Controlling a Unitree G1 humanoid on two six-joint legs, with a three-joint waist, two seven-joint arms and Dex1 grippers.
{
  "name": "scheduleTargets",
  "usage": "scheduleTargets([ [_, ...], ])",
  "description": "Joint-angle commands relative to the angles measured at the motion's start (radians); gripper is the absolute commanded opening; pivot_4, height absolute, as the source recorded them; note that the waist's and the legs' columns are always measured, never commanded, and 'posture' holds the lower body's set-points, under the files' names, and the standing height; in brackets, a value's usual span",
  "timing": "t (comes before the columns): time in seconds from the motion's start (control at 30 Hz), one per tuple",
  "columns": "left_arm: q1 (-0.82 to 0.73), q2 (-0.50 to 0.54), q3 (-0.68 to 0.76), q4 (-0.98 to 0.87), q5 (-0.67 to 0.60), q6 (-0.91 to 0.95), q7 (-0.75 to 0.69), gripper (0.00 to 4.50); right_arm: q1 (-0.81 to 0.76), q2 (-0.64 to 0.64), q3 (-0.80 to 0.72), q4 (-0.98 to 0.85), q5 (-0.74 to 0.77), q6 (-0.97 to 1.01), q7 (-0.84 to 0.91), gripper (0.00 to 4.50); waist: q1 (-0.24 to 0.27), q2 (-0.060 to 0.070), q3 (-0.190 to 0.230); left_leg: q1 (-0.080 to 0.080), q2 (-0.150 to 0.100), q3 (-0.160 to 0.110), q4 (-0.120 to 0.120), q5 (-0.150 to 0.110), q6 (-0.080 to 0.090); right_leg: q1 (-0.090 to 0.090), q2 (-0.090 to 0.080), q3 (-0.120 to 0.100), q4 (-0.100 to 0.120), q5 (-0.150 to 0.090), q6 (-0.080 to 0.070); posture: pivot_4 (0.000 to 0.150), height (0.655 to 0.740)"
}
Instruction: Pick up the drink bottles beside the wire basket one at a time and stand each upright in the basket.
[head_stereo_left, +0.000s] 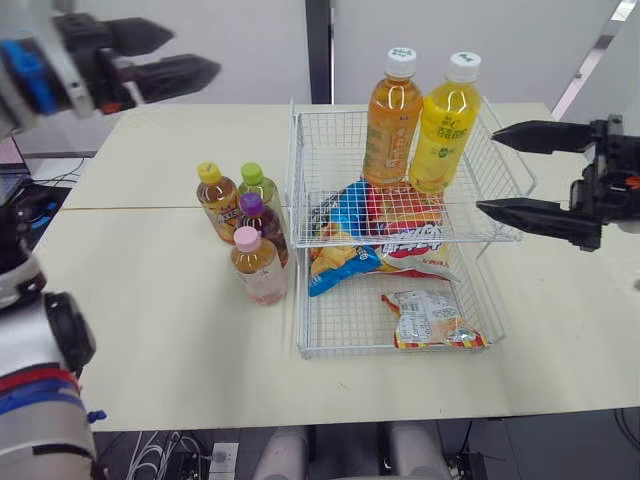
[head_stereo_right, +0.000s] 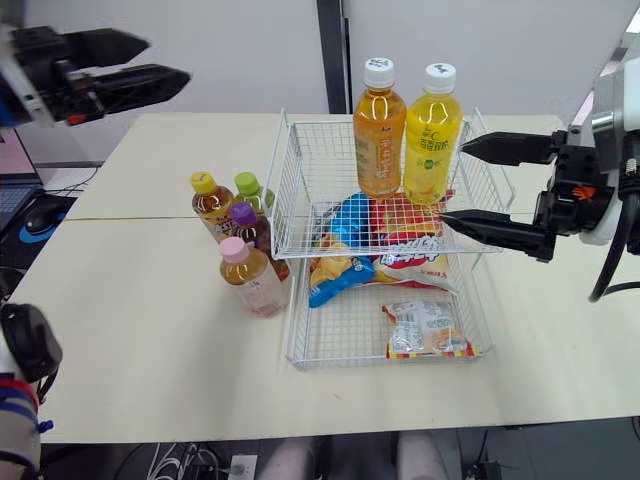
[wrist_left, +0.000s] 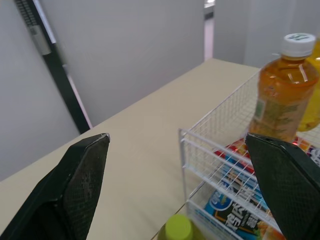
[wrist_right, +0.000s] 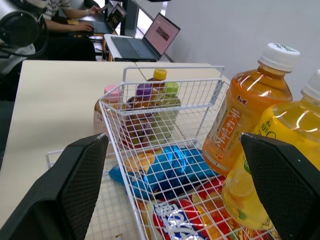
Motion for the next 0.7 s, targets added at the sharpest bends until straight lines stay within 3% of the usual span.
scheduleTargets([
  [0.03,0.165,0.036,0.159,-0.098,-0.013,0.015,0.056,4.49,-0.049,0.011,0.029,0.011,-0.024,-0.038,0.032,4.5,0.001,0.0,0.0,0.0,0.0,0.0,0.0,0.0,0.0,0.0,0.0,0.0,0.0,0.0,0.0,0.15,0.74],
  [0.2,0.538,0.004,0.395,-0.198,-0.042,-0.038,0.032,4.49,-0.087,0.042,0.078,0.028,-0.034,-0.038,0.066,4.5,0.0,0.001,0.0,0.0,0.0,0.001,0.0,0.0,0.0,0.0,0.0,0.001,-0.001,0.0,-0.001,0.15,0.74],
  [0.3,0.684,-0.079,0.479,-0.253,-0.061,-0.086,0.066,4.49,-0.111,0.071,0.111,0.037,-0.051,-0.042,0.071,4.5,0.003,0.0,-0.001,0.001,0.001,0.0,0.0,0.0,0.0,0.0,-0.001,0.0,-0.001,0.0,-0.001,0.15,0.74],
  [0.53,0.834,-0.248,0.542,-0.396,-0.122,-0.121,0.205,4.49,-0.132,0.12,0.143,0.043,-0.079,-0.053,0.083,4.5,0.02,-0.001,-0.002,0.001,0.0,-0.002,0.0,0.0,0.0,0.003,-0.002,-0.002,-0.002,0.001,-0.001,0.15,0.74],
  [0.7,0.894,-0.281,0.528,-0.448,-0.158,-0.145,0.259,4.49,-0.15,0.139,0.158,0.058,-0.099,-0.067,0.097,4.5,0.024,-0.001,-0.002,0.001,0.001,-0.002,0.0,0.0,0.0,0.002,-0.001,-0.002,-0.002,0.002,-0.002,0.15,0.74],
])
